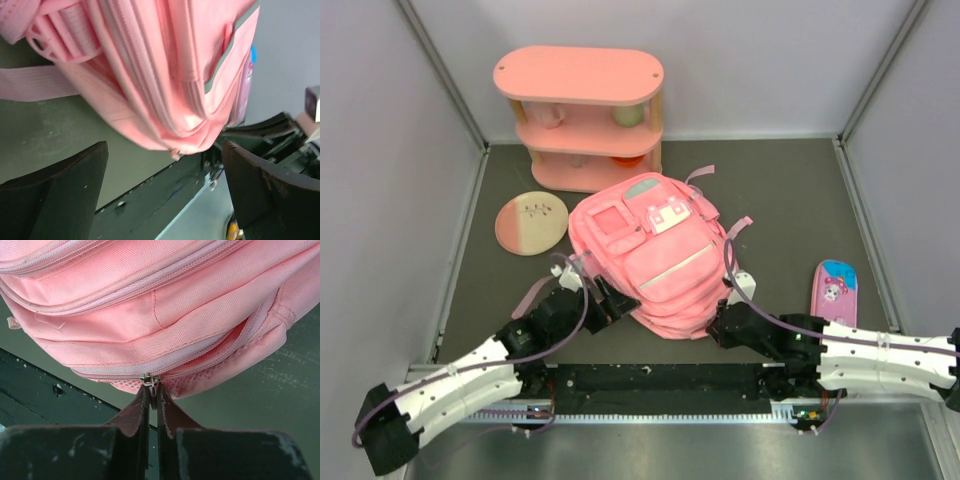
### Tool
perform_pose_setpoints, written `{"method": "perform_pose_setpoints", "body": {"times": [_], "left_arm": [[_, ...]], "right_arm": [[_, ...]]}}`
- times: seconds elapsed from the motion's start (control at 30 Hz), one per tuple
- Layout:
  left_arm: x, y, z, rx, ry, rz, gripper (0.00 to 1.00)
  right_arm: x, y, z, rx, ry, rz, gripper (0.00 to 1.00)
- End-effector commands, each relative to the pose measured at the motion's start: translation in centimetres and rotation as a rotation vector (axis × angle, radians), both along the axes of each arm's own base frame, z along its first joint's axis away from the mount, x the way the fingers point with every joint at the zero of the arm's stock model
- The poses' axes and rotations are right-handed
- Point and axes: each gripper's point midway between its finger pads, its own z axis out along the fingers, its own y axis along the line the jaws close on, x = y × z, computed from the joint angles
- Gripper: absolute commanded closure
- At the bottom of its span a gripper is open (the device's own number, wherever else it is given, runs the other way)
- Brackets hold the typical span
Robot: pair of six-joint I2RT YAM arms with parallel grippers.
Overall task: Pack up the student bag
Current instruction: Zip the student bag at the center of the board.
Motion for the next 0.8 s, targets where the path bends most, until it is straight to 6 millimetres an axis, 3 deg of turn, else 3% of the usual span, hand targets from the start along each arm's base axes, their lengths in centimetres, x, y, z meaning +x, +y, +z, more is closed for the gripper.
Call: {"method": "perform_pose_setpoints", "body": {"times": [0.0, 0.03, 0.1, 0.13, 0.17, 0.27, 0.37, 0.43, 0.5, 0.57, 0.6, 0.77], "left_arm": [[3.9, -1.4, 4.4, -0.164, -0.060, 0.224, 0.01], [4.0, -2.0, 3.3, -0.133, -0.024, 0.241, 0.01], [4.5, -3.3, 4.4, -0.175, -0.039, 0.243, 0.01], [4.6, -3.9, 3.4, -0.165, -0.002, 0.254, 0.01], [5.3, -4.3, 4.5, -0.210, -0.031, 0.273, 0.01], [6.2, -4.5, 3.2, -0.194, -0.008, 0.325, 0.01], [7.0, -5.1, 4.4, -0.190, -0.063, 0.320, 0.06], [7.3, -4.5, 3.7, -0.080, -0.092, 0.319, 0.29], [7.4, -4.1, 3.8, 0.011, -0.123, 0.302, 0.64], [7.5, -3.5, 3.4, 0.055, -0.128, 0.292, 0.85], [7.0, -3.6, 3.6, 0.053, -0.134, 0.245, 1.00], [6.8, -1.5, 1.9, 0.132, -0.209, -0.013, 1.00]], "right_arm": [[0.5, -0.1, 0.4, 0.011, -0.029, -0.025, 1.00], [0.5, -0.1, 0.4, 0.011, -0.030, -0.026, 1.00], [0.5, -0.2, 0.4, 0.010, -0.030, -0.028, 1.00], [0.5, -0.1, 0.6, 0.018, -0.031, -0.029, 1.00], [0.6, -0.1, 0.6, 0.019, -0.032, -0.031, 1.00], [0.5, -0.1, 0.8, 0.023, -0.033, -0.031, 1.00], [0.5, -0.4, 0.7, 0.022, -0.033, -0.034, 1.00], [0.5, -0.6, 0.7, 0.023, -0.034, -0.039, 1.00], [0.5, -0.9, 0.5, 0.016, -0.034, -0.045, 1.00], [0.5, -1.2, 0.3, 0.009, -0.036, -0.047, 1.00], [0.5, -1.4, 0.2, 0.002, -0.037, -0.050, 1.00], [0.6, -2.3, 0.0, -0.036, -0.040, -0.062, 1.00]]}}
